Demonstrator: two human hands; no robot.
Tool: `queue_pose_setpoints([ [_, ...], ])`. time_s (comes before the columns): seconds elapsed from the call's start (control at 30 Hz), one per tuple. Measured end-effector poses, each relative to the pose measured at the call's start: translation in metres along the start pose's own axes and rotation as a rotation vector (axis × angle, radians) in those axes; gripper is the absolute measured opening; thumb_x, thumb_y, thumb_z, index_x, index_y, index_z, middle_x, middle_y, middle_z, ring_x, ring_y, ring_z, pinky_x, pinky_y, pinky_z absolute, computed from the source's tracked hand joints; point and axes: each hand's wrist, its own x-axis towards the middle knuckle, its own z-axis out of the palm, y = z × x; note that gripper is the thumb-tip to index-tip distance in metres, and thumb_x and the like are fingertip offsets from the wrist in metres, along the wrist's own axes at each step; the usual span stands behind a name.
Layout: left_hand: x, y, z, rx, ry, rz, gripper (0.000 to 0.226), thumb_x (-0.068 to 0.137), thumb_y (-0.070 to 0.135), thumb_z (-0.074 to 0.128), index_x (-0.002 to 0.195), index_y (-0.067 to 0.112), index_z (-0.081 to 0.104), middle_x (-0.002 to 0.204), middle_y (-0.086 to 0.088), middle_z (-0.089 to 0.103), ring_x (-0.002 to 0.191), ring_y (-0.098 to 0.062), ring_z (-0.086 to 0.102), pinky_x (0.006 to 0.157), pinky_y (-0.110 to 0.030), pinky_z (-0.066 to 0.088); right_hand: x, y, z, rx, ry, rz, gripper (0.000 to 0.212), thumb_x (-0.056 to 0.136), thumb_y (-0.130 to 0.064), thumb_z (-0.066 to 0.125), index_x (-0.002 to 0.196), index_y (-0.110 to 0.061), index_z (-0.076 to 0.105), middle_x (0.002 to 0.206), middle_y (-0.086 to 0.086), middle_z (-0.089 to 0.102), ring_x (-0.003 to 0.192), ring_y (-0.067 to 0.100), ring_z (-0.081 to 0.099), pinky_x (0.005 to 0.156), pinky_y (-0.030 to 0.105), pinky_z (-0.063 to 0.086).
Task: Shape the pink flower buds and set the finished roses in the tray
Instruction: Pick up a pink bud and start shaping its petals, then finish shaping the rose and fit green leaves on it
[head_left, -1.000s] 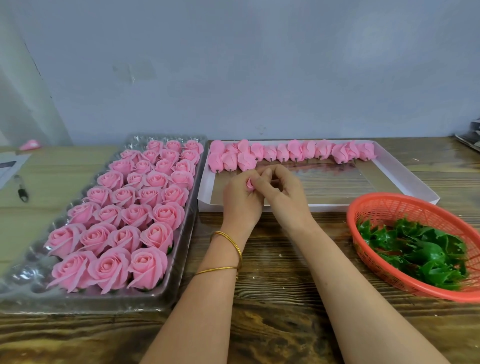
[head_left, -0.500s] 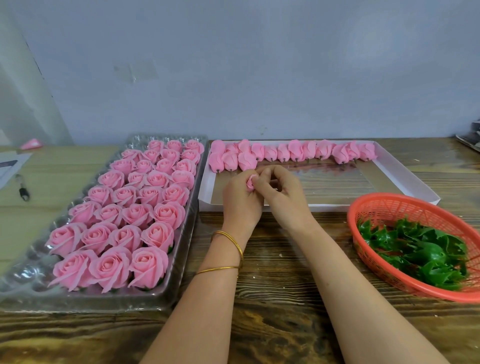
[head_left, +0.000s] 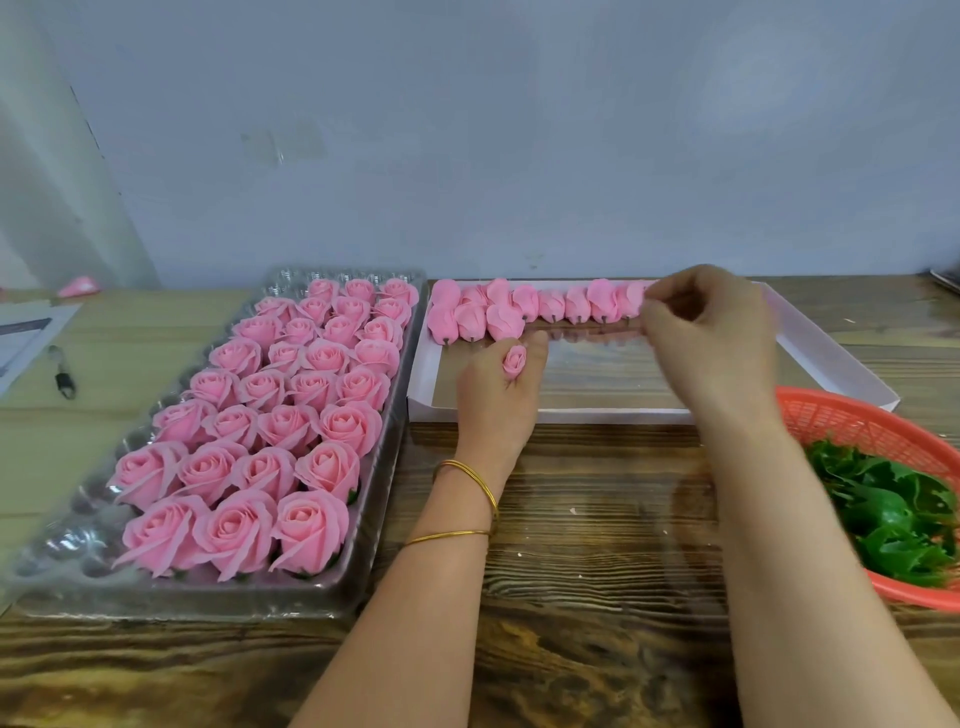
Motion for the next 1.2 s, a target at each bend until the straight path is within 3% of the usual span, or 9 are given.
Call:
queue_pose_setpoints([
  [0.17, 0.001, 0.0, -0.001, -0.003, 0.002, 0.004, 0.049, 0.097, 0.028, 0.055, 0.054, 0.018, 0.035, 0.051, 0.005, 0.032, 0.053, -0.008, 0.032, 0.049, -0.017, 0.029, 0.01, 0.005, -0.046, -0.323, 0.003, 0.095, 0.014, 0.076, -0.002, 0.057, 0.069, -0.009, 0.066, 0.068, 0.007, 0.064, 0.069, 0.025, 0.054, 0.062, 0.028, 0.037],
  [0.27, 0.001, 0.0, -0.001, -0.004, 0.01, 0.011, 0.048, 0.097, 0.028, 0.055, 0.053, 0.02, 0.037, 0.051, 0.006, 0.035, 0.053, -0.006, 0.037, 0.049, -0.014, 0.032, 0.014, 0.012, -0.066, -0.51, -0.153, 0.242, 0.009, 0.077, 0.0, 0.062, 0.075, 0.001, 0.07, 0.076, 0.02, 0.065, 0.063, 0.026, 0.051, 0.054, 0.029, 0.037],
  [0.43, 0.002, -0.001, -0.001, -0.014, 0.022, 0.009, 0.048, 0.097, 0.027, 0.055, 0.052, 0.021, 0.038, 0.049, 0.009, 0.037, 0.05, 0.0, 0.042, 0.05, -0.011, 0.035, 0.02, 0.025, -0.084, -0.767, -0.513, 0.458, 0.01, 0.076, -0.014, 0.078, 0.078, -0.006, 0.074, 0.082, 0.013, 0.068, 0.078, 0.026, 0.06, 0.066, 0.034, 0.045],
  [0.57, 0.001, -0.003, -0.001, -0.013, 0.02, 0.013, 0.046, 0.097, 0.028, 0.056, 0.055, 0.016, 0.042, 0.051, 0.006, 0.038, 0.052, -0.004, 0.04, 0.05, -0.013, 0.034, 0.018, 0.036, -0.08, -0.813, -0.638, 0.528, 0.028, 0.069, -0.023, 0.087, 0.087, -0.008, 0.071, 0.085, 0.012, 0.067, 0.081, 0.028, 0.063, 0.069, 0.034, 0.051],
  [0.7, 0.001, -0.002, -0.002, -0.031, 0.006, -0.001, 0.043, 0.097, 0.028, 0.055, 0.058, 0.011, 0.047, 0.053, 0.003, 0.04, 0.054, -0.006, 0.038, 0.051, -0.015, 0.034, 0.018, 0.048, -0.073, -0.815, -0.693, 0.606, 0.04, 0.061, -0.025, 0.087, 0.092, -0.013, 0.064, 0.095, 0.014, 0.064, 0.084, 0.035, 0.065, 0.076, 0.048, 0.059],
  [0.87, 0.0, -0.001, -0.002, -0.025, 0.004, -0.007, 0.046, 0.097, 0.027, 0.056, 0.055, 0.017, 0.042, 0.051, 0.005, 0.039, 0.051, -0.002, 0.04, 0.049, -0.01, 0.033, 0.022, 0.059, -0.069, -0.821, -0.729, 0.61, 0.036, 0.065, -0.016, 0.085, 0.09, -0.015, 0.059, 0.092, 0.015, 0.064, 0.081, 0.035, 0.064, 0.067, 0.045, 0.058],
  [1.0, 0.001, 0.0, -0.002, -0.036, 0.005, -0.014, 0.046, 0.097, 0.026, 0.056, 0.054, 0.017, 0.042, 0.051, 0.005, 0.039, 0.052, -0.004, 0.039, 0.049, -0.011, 0.033, 0.026, 0.066, -0.069, -0.824, -0.742, 0.592, 0.023, 0.071, -0.012, 0.081, 0.088, -0.008, 0.066, 0.073, 0.017, 0.063, 0.064, 0.033, 0.062, 0.058, 0.036, 0.054],
  [1.2, 0.0, -0.001, -0.002, -0.05, -0.001, -0.021, 0.044, 0.096, 0.026, 0.057, 0.056, 0.013, 0.044, 0.052, 0.003, 0.039, 0.054, -0.008, 0.037, 0.049, -0.015, 0.032, 0.029, 0.073, -0.069, -0.783, -0.721, 0.614, 0.02, 0.074, -0.01, 0.077, 0.092, -0.008, 0.068, 0.087, 0.021, 0.067, 0.071, 0.036, 0.066, 0.056, 0.038, 0.056],
])
